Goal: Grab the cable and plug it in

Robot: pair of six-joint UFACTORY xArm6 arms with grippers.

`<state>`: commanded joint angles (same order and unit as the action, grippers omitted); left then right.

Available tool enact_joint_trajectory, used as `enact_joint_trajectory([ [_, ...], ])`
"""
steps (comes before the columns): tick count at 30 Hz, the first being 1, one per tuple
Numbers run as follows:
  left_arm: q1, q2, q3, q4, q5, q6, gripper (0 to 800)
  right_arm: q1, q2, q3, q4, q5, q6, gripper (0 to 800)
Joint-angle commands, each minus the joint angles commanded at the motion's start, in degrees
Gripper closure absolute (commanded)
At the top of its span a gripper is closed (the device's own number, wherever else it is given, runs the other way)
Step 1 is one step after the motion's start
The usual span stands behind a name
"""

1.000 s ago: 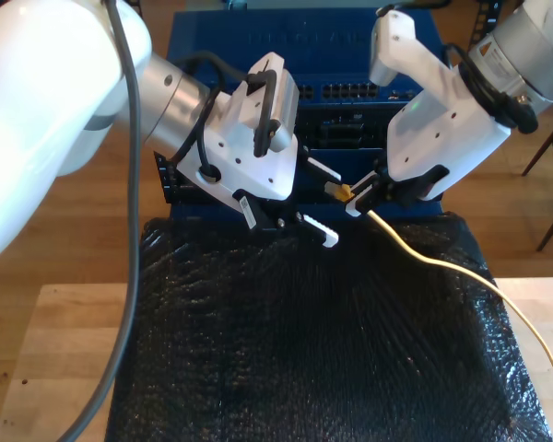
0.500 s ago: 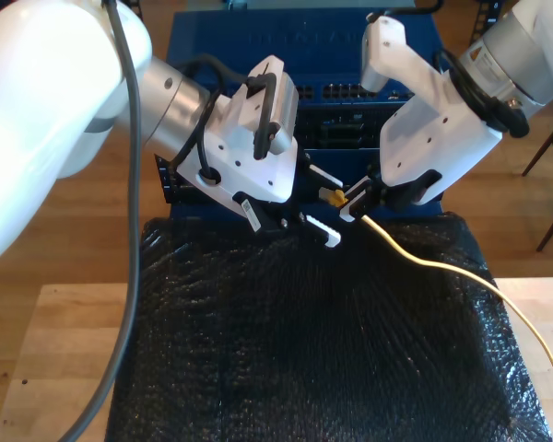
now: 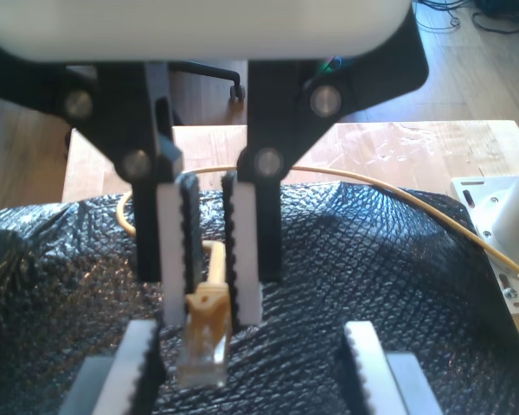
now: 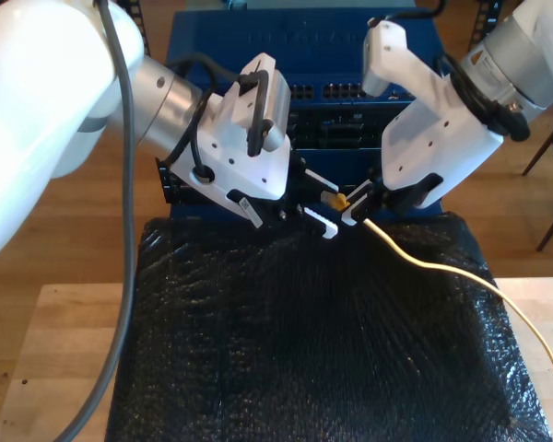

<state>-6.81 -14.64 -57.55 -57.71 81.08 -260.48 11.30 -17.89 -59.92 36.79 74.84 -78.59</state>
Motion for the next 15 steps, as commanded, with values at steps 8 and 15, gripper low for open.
enact_joint_trajectory([
  [8, 0.00, 0.00, 0.00, -2.02, 0.00, 0.53, 394, 0.00, -0.09, -0.09, 0.00, 0.00, 0.00, 796],
  [15, 0.09, 0.00, 0.00, -1.93, 0.00, 0.53, 394, -0.26, -0.26, -0.35, 0.00, 0.00, 0.00, 796],
])
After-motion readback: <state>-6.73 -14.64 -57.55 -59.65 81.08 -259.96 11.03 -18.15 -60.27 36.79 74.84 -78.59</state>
